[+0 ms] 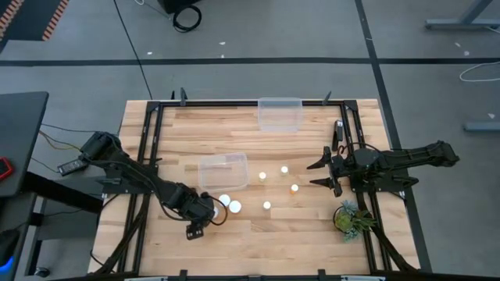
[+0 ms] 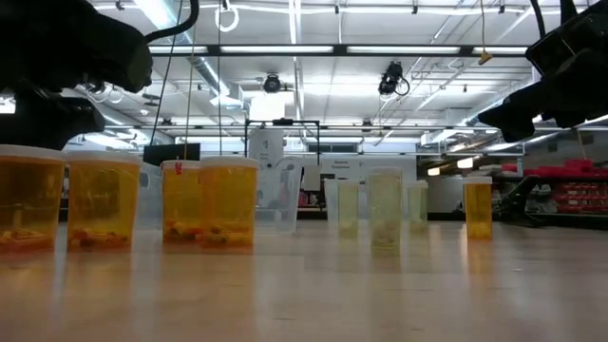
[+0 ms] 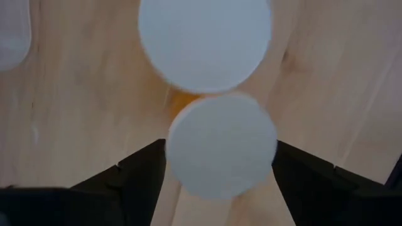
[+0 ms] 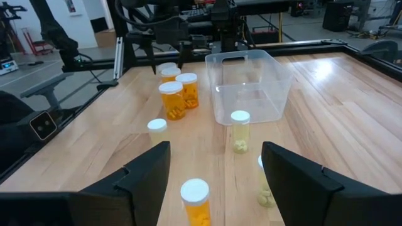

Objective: Pick and place medicine bottles into bin by pill shape (circle, oval)
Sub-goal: Put the large orange pill bottle into the bottom transparent bin

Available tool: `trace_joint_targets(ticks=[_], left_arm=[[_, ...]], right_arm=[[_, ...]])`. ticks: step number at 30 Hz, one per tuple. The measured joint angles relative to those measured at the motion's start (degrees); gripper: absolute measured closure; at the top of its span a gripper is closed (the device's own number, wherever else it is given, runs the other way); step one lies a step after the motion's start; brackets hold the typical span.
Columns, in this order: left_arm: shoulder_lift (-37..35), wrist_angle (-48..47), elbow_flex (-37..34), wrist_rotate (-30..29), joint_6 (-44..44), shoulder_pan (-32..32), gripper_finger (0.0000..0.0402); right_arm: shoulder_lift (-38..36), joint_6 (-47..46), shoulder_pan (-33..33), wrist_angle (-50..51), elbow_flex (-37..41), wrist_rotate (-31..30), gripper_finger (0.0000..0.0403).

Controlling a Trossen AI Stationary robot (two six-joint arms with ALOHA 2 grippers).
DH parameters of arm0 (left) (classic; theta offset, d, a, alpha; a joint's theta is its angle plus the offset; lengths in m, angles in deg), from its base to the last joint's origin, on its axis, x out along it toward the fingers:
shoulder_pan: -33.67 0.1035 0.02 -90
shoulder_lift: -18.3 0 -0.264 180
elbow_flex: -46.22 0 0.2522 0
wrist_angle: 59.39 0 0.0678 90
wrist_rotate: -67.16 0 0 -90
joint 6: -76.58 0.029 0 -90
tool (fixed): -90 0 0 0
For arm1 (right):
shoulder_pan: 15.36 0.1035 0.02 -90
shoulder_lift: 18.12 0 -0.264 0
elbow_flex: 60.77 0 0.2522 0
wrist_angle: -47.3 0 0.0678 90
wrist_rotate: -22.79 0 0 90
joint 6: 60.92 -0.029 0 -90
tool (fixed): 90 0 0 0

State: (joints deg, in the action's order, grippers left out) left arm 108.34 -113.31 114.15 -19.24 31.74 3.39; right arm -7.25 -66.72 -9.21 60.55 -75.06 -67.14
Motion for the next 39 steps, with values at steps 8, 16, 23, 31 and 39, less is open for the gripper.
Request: trace_joint_targets(ticks=[8, 16, 23, 31, 39], left_arm=[[0.0, -0.1, 0.0, -1.0, 4.3, 0.0, 0.0136], [0.0, -0.1, 0.0, -1.2, 5.1, 0.0, 0.0197], [0.0, -0.2, 0.0, -1.2, 5.1, 0.0, 0.0184], [0.1, -9.5, 6.3, -0.4, 7.0, 0.3, 0.0194], [0.0, -20.4, 15.7, -1.8, 8.2, 2.7, 0.0188]], right_arm=[[0.0, 0.0, 0.0, 0.0, 0.0, 0.0, 0.0146], [0.0, 0.0, 0.0, 0.0, 0.0, 0.0, 0.0146], [0.0, 0.0, 0.0, 0.0, 0.0, 0.0, 0.0146], [0.0, 0.0, 0.0, 0.0, 0.0, 0.0, 0.0146], [0.0, 0.0, 0.0, 0.0, 0.0, 0.0, 0.0146]])
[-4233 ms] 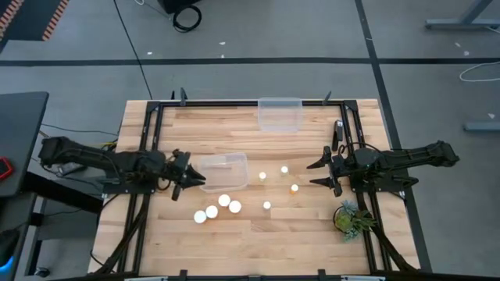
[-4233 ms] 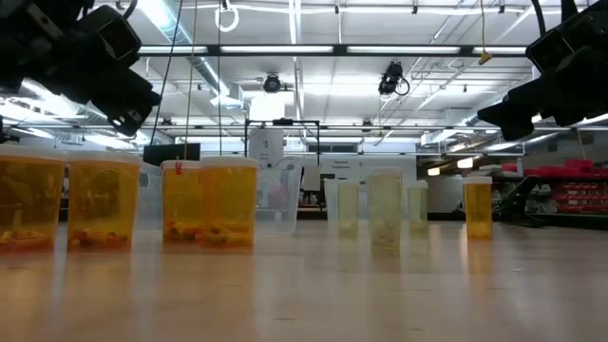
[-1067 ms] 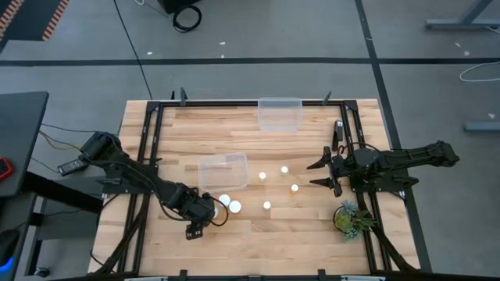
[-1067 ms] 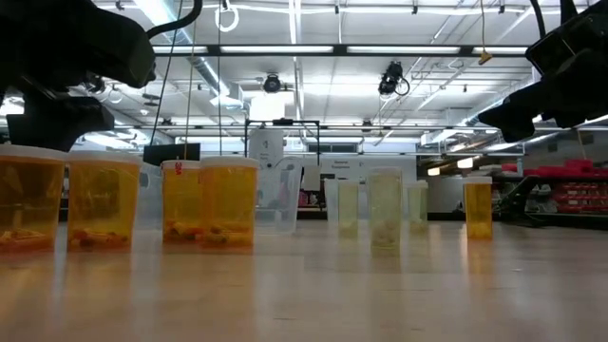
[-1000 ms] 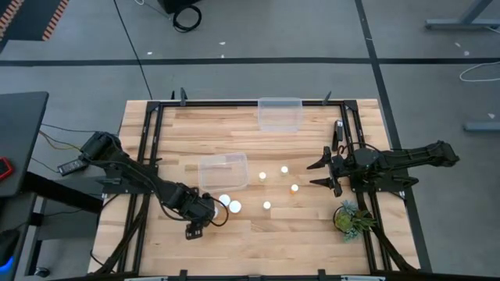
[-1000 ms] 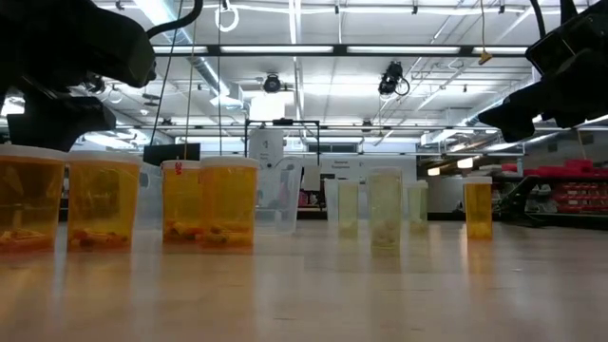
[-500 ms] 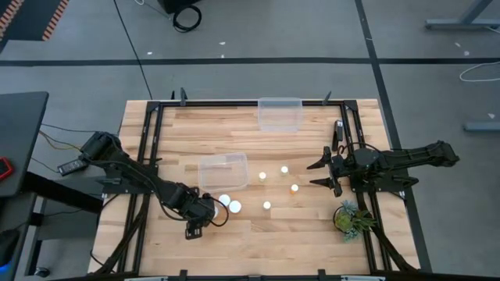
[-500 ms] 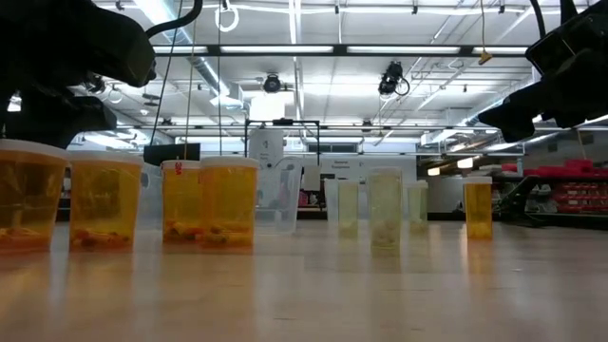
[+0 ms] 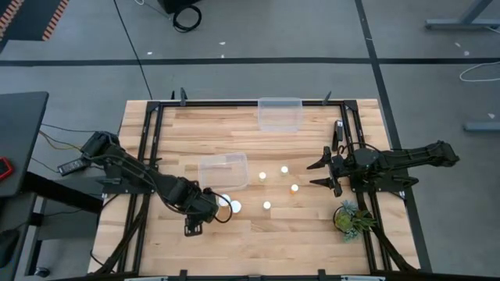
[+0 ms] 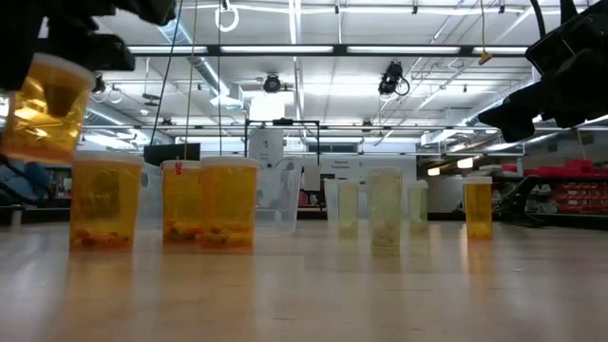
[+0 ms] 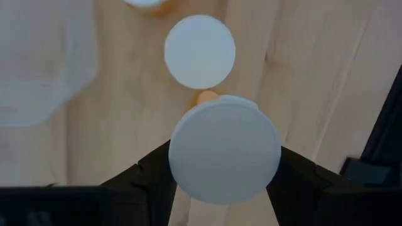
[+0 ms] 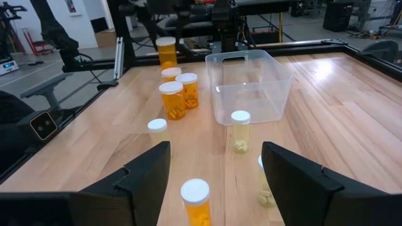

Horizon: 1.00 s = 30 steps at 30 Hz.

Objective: Pick and place medicine bottles into bin by pill shape (circle, oval)
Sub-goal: Put the large orange pill bottle into the bottom transparent bin

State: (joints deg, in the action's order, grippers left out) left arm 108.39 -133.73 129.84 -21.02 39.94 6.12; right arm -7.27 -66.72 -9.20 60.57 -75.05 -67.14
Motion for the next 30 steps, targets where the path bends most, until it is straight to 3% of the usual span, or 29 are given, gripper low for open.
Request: trace_joint_targets(ticks=[10, 30], left_arm=[[0.0, -3.6, 4.1, -1.6, 5.0, 4.5, 0.0198], [-0.1, -2.1, 4.4, -2.9, 22.1, 16.6, 0.0185]], right_arm=[[0.0, 0.0, 0.0, 0.0, 0.0, 0.0, 0.0146], [0.0, 0.0, 0.0, 0.0, 0.0, 0.0, 0.0146]])
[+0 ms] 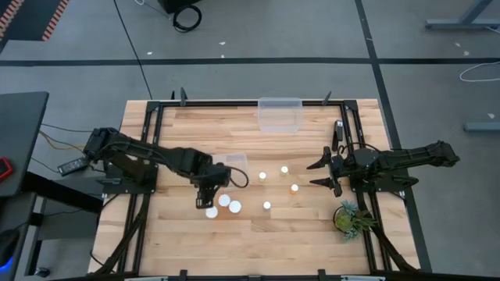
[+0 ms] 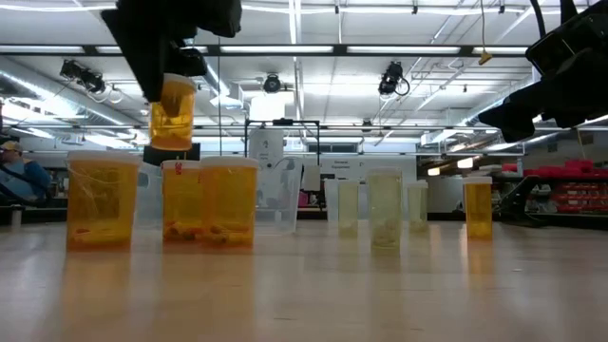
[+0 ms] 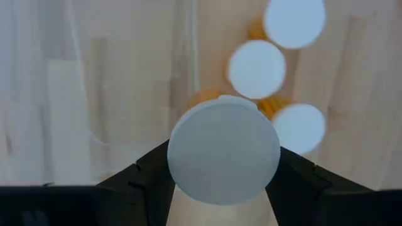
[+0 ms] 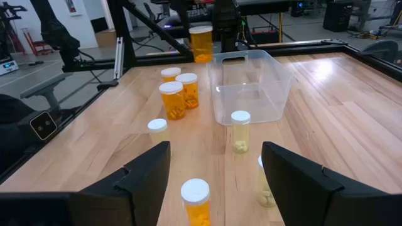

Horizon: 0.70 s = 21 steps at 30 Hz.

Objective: Pick and place medicine bottles into bin by pill shape (circle, oval)
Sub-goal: Put the large orange pill bottle into the bottom transparent bin

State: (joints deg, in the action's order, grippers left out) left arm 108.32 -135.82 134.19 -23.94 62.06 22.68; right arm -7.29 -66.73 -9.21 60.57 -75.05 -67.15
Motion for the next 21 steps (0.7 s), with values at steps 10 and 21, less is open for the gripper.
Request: trace_joint_targets(ticks=[10, 21], left_arm=[[0.0, 5.2, 0.0, -0.9, 9.2, 5.9, 0.0194], [0.0, 13.5, 0.0, -1.9, 17.1, 11.1, 0.0195]], right_arm=[[0.0, 0.0, 0.0, 0.0, 0.0, 0.0, 0.0146], [0.0, 0.0, 0.0, 0.0, 0.0, 0.0, 0.0146]])
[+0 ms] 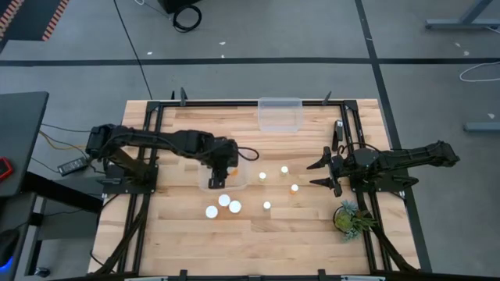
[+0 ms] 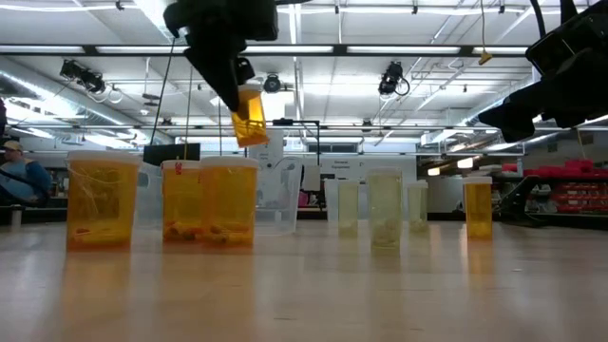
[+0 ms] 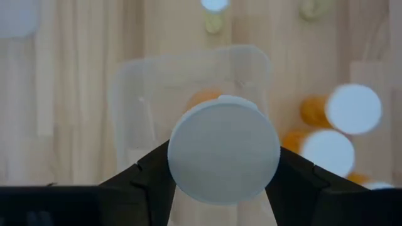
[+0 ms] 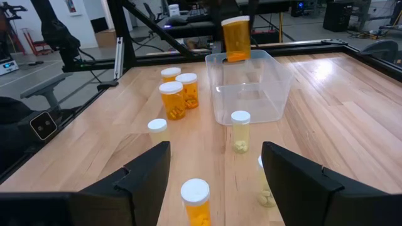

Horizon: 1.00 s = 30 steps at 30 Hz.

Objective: Pick and place medicine bottles into bin by pill shape (circle, oval)
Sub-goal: Put the large orange pill bottle into the bottom transparent bin

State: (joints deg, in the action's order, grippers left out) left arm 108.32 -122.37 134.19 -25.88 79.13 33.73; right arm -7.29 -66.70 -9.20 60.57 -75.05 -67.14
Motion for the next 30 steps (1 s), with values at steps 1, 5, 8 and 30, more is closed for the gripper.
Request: trace_joint_targets(ticks=[1, 5, 8, 30], left_arm=[[0.0, 0.4, 0.0, 0.0, 0.5, 0.4, 0.0194], [0.0, 4.1, -1.2, -0.3, 1.6, 2.0, 0.0186], [0.0, 6.2, -3.1, -0.4, 2.5, 3.0, 0.0186], [0.0, 20.9, -14.4, -0.3, -4.9, 6.6, 0.0191]], right_arm=[[0.0, 0.0, 0.0, 0.0, 0.0, 0.0, 0.0146], [0.0, 0.0, 0.0, 0.0, 0.0, 0.0, 0.0146], [0.0, 0.0, 0.0, 0.0, 0.0, 0.0, 0.0146], [0.0, 0.0, 0.0, 0.0, 0.0, 0.0, 0.0146]])
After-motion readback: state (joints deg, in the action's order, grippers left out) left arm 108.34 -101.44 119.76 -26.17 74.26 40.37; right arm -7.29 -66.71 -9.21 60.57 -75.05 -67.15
